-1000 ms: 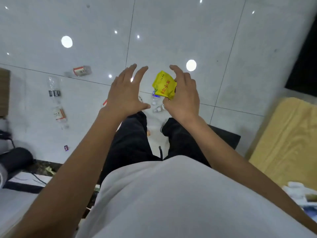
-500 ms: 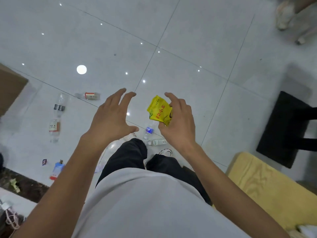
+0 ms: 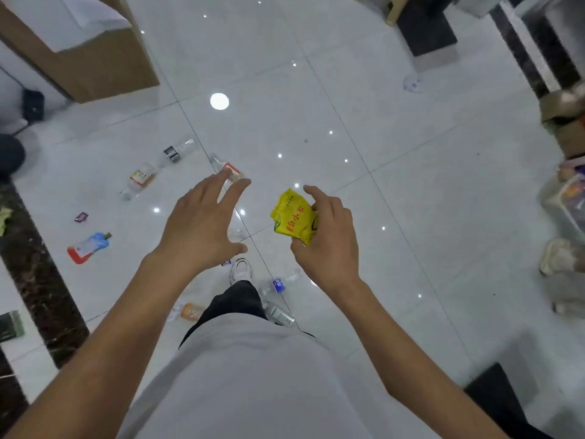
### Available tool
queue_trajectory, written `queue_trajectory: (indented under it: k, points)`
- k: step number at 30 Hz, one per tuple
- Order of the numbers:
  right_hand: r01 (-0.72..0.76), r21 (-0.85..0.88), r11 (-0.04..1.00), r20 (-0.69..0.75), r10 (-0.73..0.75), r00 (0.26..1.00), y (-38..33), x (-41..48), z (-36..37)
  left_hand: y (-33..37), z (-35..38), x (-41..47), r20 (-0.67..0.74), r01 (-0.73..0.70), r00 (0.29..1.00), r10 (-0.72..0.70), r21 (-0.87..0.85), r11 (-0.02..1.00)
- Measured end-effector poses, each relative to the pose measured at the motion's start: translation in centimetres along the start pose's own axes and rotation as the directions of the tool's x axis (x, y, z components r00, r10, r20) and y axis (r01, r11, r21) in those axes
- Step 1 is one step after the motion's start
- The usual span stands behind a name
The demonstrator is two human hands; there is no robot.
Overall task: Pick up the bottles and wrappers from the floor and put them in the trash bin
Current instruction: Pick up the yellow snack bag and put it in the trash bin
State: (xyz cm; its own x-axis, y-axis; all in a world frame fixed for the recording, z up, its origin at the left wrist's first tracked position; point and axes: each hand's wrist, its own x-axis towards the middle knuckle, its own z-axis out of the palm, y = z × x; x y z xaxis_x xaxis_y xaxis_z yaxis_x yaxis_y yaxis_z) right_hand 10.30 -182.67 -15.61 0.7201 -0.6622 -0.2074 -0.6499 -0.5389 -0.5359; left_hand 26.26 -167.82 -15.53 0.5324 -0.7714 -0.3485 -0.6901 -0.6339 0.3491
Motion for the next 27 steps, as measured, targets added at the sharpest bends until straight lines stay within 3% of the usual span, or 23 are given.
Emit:
queue_trajectory:
  k: [6,13,18,27]
  points:
    - [0.263,-0.024,0.964,0.194,-0.254,0.948,-8.2,3.2,4.8,-7.4,-2.1,-3.6,-0.074,0.239,0.966,-0.247,-0.104,0.965]
    - [0.519,-0.011,0.854,0.413,-0.469,0.781,-13.8,3.7,9.2,-12.4,-1.2,-10.2,-0.08,0.501,0.841,-0.534,-0.257,0.827]
    - [0.65,-0.012,0.76,0.455,-0.575,0.68,-17.7,5.0,10.6,-14.2,-1.0,-12.9,-0.108,0.584,0.755,-0.647,-0.337,0.738]
    - [0.758,0.086,0.647,0.498,-0.687,0.53,-26.5,10.3,14.8,-19.2,-4.7,-11.1,-0.181,0.672,0.613,-0.769,-0.392,0.628]
